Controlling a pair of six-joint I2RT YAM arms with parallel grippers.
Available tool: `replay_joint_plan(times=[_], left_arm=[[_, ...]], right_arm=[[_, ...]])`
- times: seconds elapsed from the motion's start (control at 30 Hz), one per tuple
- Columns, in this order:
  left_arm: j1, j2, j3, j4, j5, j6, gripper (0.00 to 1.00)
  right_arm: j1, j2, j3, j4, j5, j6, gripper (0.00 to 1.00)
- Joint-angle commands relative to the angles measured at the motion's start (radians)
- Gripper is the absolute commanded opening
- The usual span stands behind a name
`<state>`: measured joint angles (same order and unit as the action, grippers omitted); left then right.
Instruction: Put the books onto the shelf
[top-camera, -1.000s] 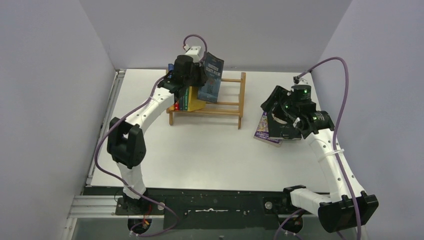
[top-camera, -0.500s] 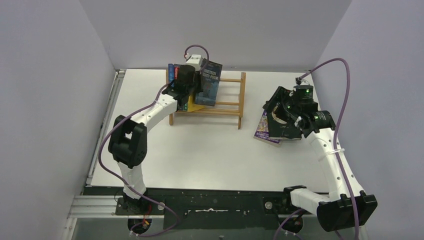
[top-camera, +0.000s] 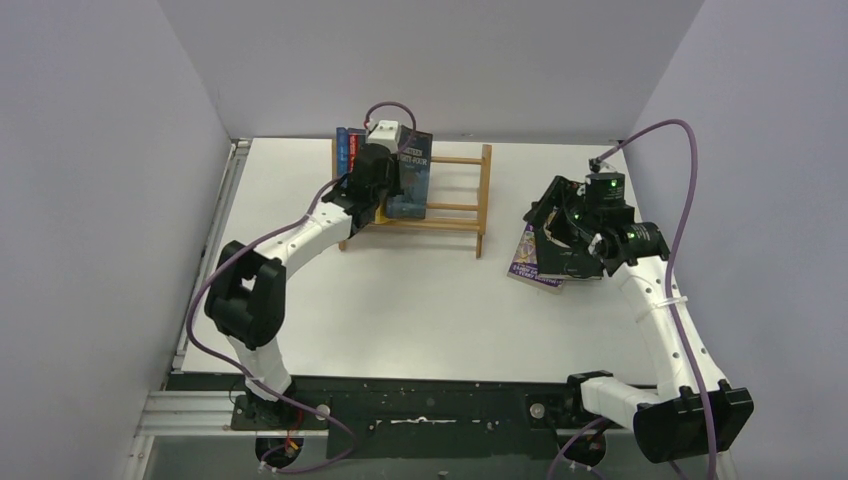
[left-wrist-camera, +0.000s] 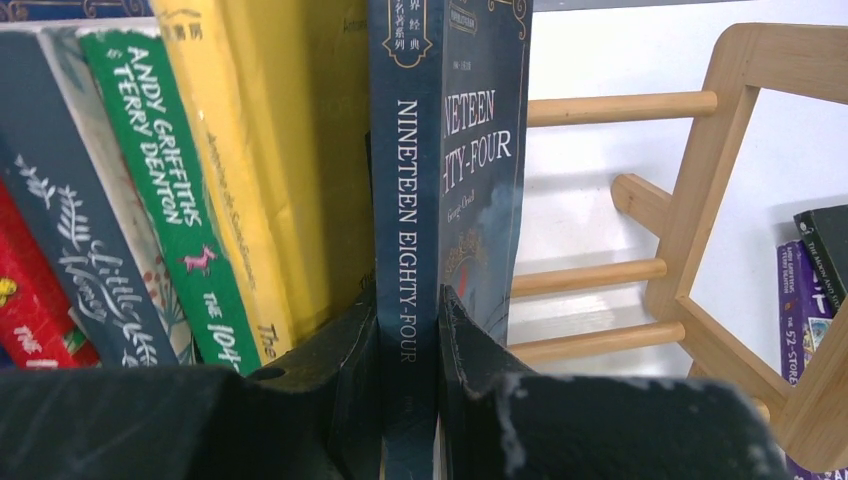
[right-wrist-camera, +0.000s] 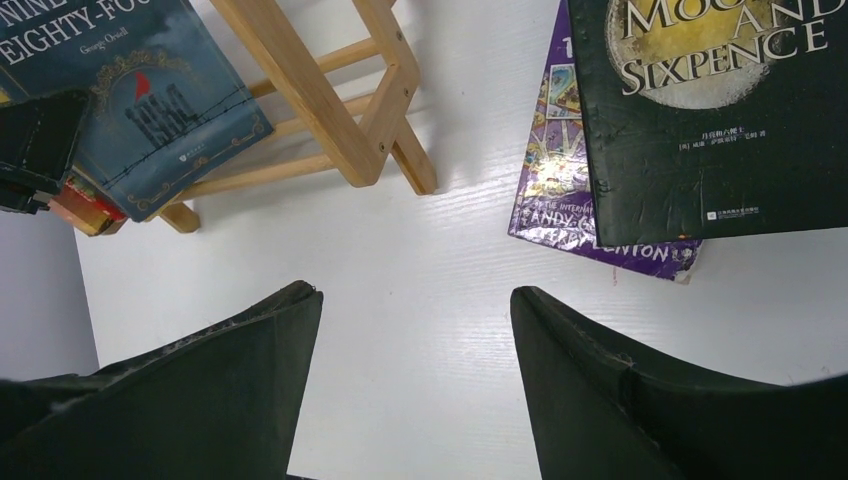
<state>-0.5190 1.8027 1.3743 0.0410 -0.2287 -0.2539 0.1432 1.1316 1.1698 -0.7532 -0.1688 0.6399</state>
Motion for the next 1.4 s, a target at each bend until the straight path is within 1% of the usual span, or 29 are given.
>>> replay_joint_plan(times=[0.0,0.1,0.2,0.27,0.43,0.57,0.67,0.73,0.8,0.87,0.97,1.07,1.17,1.27,1.37], left_arm=[[-0.021,-0.105,-0.029,0.124,-0.115,-0.002,0.08],[-0.033,-0.101,-0.035,0.139,-0.122,-0.001,0.14],[-0.041,-0.091,-0.027,0.134,-0.134,-0.002,0.17],[-0.041,-0.088,-0.017,0.126,-0.132,-0.002,0.24],[-0.041,-0.106,-0.029,0.081,-0.126,-0.038,0.33],[-0.041,-0.125,-0.080,0.068,-0.133,-0.097,0.34],[-0.039,-0.128,-0.081,0.047,-0.130,-0.113,0.34],[-0.038,-0.125,-0.058,0.009,-0.129,-0.126,0.40],[-0.033,-0.118,-0.024,-0.070,-0.116,-0.168,0.49],[-0.026,-0.104,0.005,-0.150,-0.093,-0.222,0.55],[-0.023,-0.081,0.030,-0.195,-0.089,-0.279,0.57],[-0.021,-0.064,0.054,-0.212,-0.084,-0.294,0.57],[-0.021,-0.063,0.106,-0.282,-0.095,-0.303,0.56],[-0.013,-0.115,0.140,-0.374,-0.124,-0.324,0.56],[0.004,-0.192,0.126,-0.425,-0.092,-0.323,0.57]], right_arm=[[-0.008,-0.012,-0.008,0.041,-0.017,0.004,0.71],[-0.008,-0.013,-0.012,0.040,-0.023,0.004,0.71],[-0.009,-0.018,-0.017,0.038,-0.023,0.003,0.71],[-0.009,-0.019,-0.021,0.037,-0.025,0.004,0.71],[-0.010,-0.025,-0.029,0.040,-0.023,0.007,0.71],[-0.009,-0.021,-0.036,0.046,-0.025,0.010,0.71],[-0.011,-0.013,-0.035,0.047,-0.033,0.011,0.71],[-0.011,-0.009,-0.035,0.048,-0.034,0.011,0.71],[-0.011,-0.007,-0.035,0.049,-0.035,0.012,0.71],[-0.011,-0.007,-0.038,0.053,-0.035,0.012,0.71],[-0.011,-0.007,-0.042,0.058,-0.037,0.012,0.71],[-0.011,-0.005,-0.035,0.058,-0.038,0.009,0.71],[-0.013,0.002,-0.021,0.048,-0.016,-0.011,0.71],[-0.027,0.020,0.012,0.024,0.034,-0.056,0.71],[-0.068,0.051,0.040,0.016,0.091,-0.083,0.71]])
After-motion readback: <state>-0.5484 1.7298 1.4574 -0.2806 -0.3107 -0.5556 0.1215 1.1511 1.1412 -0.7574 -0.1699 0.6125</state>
